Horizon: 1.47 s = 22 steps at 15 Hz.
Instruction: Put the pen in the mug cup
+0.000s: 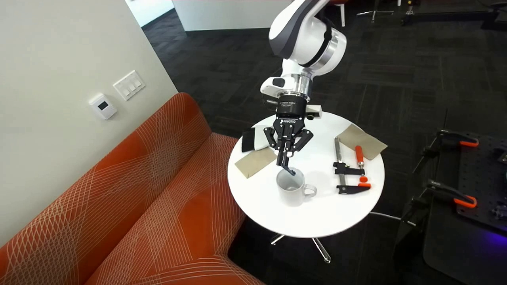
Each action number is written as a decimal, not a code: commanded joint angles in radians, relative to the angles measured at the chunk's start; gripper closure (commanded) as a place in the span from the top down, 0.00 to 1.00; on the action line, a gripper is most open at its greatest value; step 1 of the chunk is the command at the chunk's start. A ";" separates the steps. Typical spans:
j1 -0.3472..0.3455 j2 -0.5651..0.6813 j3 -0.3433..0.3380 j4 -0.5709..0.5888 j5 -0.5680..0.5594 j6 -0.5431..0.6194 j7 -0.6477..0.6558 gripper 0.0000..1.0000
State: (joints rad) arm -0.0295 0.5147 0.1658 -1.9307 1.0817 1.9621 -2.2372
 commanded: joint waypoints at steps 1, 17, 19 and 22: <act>0.014 0.052 -0.019 0.045 0.039 -0.006 -0.030 0.03; 0.039 0.158 -0.030 0.052 0.059 0.144 0.002 0.37; 0.048 0.143 -0.031 0.038 0.055 0.180 0.023 0.45; 0.069 0.095 -0.025 0.000 0.048 0.245 0.046 0.67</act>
State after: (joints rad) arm -0.0014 0.6761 0.1526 -1.8820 1.1153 2.1403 -2.2290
